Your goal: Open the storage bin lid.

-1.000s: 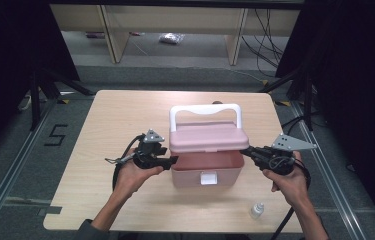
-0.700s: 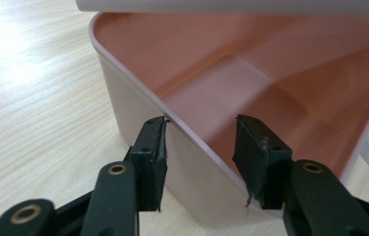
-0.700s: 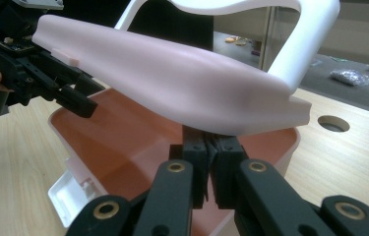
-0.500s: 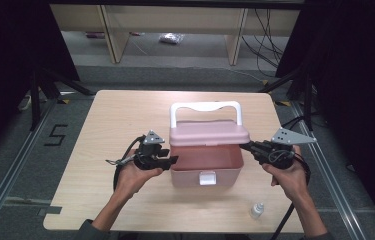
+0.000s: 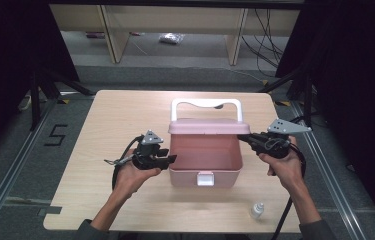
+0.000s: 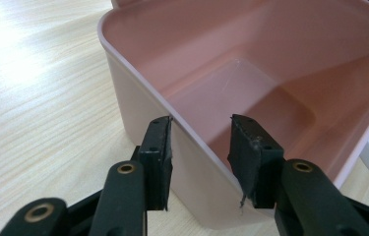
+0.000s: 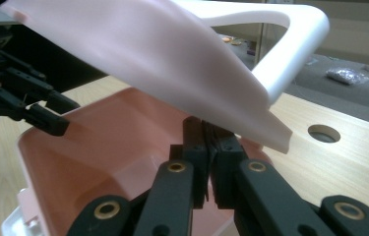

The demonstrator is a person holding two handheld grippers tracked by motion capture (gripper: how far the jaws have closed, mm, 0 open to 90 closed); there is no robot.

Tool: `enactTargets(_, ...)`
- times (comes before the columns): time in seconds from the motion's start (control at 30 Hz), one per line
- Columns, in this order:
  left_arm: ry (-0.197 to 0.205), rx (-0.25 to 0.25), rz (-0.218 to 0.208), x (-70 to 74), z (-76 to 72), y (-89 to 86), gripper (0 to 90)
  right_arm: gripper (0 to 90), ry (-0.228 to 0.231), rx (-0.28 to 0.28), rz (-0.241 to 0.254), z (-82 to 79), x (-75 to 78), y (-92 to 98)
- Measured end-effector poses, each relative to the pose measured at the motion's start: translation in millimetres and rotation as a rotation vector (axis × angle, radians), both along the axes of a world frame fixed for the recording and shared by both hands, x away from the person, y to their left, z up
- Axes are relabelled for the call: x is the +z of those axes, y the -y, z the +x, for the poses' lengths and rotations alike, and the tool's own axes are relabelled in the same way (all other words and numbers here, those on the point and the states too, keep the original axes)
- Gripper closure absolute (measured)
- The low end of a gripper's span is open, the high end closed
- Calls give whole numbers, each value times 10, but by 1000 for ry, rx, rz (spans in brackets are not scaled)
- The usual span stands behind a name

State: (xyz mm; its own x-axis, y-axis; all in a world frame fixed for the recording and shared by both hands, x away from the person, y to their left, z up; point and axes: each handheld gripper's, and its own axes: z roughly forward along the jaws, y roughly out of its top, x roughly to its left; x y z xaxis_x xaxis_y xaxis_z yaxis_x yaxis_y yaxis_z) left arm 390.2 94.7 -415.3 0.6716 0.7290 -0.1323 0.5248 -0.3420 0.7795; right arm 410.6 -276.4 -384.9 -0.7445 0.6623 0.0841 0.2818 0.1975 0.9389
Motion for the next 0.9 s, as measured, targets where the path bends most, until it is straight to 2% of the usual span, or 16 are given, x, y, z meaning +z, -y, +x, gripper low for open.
enactTargets(0.03, -1, -1, 2, 2, 3, -2, 602, 877, 16, -5, -3, 32, -8, 2)
enactTargets(0.17, -1, 3, 1, 1, 7, -4, 606, 880, -17, -6, 18, 94, -5, -2)
enactTargets(0.2, 2, 2, 4, 1, 5, -3, 606, 879, 9, -8, -2, 122, 2, 10)
enactTargets(0.23, 3, 6, 1, 0, 4, 0, 606, 879, -22, -7, 13, 126, 6, -1)
enactTargets(0.27, 2, 3, 3, 1, 4, -3, 607, 880, -4, -13, 2, 148, 9, 6)
enactTargets(0.4, 4, 9, 8, 0, 5, -2, 607, 879, -23, -19, 10, 212, 8, -3)
enactTargets(0.43, 1, 4, 5, 2, 4, -3, 607, 879, 2, -25, -7, 243, 11, 5)
enactTargets(0.5, 3, 11, 1, 0, 1, 5, 608, 878, -32, -30, 17, 270, -2, -21)
enactTargets(0.53, 2, 6, 6, 3, 0, 2, 608, 878, -11, -33, -6, 304, 1, -8)
enactTargets(0.6, 0, 8, 6, 3, 6, -1, 609, 878, -9, -39, 8, 341, -5, -24)
enactTargets(0.63, 0, 2, 9, 4, 5, -3, 608, 878, -3, -38, -7, 367, 3, -11)
enactTargets(0.67, 3, 8, 15, 4, 5, -3, 608, 878, -12, -43, 7, 382, -3, -24)
enactTargets(0.8, -2, 6, 7, 4, 4, -2, 608, 876, -17, -53, 0, 455, -1, -29)
enactTargets(0.83, -1, 6, 8, 4, 3, -2, 609, 876, -33, -57, 7, 460, -2, -35)
enactTargets(0.87, 0, 11, 7, 3, 3, 1, 609, 876, -8, -58, -3, 494, -5, -29)
enactTargets(0.9, -2, 5, 8, 5, 4, -3, 610, 876, -19, -59, 4, 505, -5, -36)
